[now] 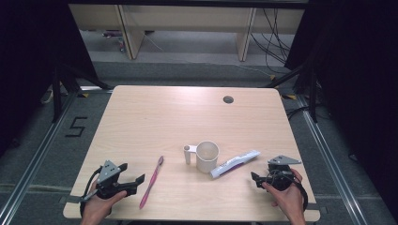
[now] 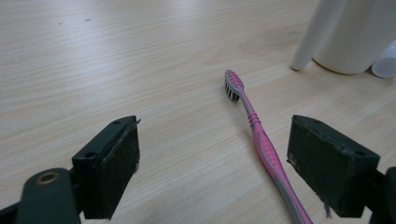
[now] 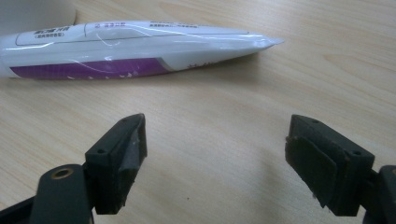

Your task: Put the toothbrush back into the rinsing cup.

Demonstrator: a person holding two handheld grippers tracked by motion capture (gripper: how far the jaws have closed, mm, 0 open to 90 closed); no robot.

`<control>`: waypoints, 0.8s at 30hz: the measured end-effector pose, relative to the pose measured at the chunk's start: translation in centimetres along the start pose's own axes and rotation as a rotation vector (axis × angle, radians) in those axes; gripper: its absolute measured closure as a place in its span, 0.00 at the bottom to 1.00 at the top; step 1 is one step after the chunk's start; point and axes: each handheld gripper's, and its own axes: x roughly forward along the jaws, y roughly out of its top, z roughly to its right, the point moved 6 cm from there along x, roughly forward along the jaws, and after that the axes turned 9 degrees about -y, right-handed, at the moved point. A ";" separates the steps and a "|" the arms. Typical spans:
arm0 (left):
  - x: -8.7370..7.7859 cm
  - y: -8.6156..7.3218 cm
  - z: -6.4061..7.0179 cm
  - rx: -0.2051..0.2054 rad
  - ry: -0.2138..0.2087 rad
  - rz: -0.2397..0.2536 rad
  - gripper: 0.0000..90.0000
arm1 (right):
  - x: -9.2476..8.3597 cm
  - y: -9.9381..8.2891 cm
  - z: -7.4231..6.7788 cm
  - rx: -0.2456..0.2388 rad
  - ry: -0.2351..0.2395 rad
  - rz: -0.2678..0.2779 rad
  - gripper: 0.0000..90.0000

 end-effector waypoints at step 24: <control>0.2 -0.3 0.6 -0.005 -0.041 -0.081 0.18 | 0.2 0.1 -0.3 -0.034 0.000 0.010 0.27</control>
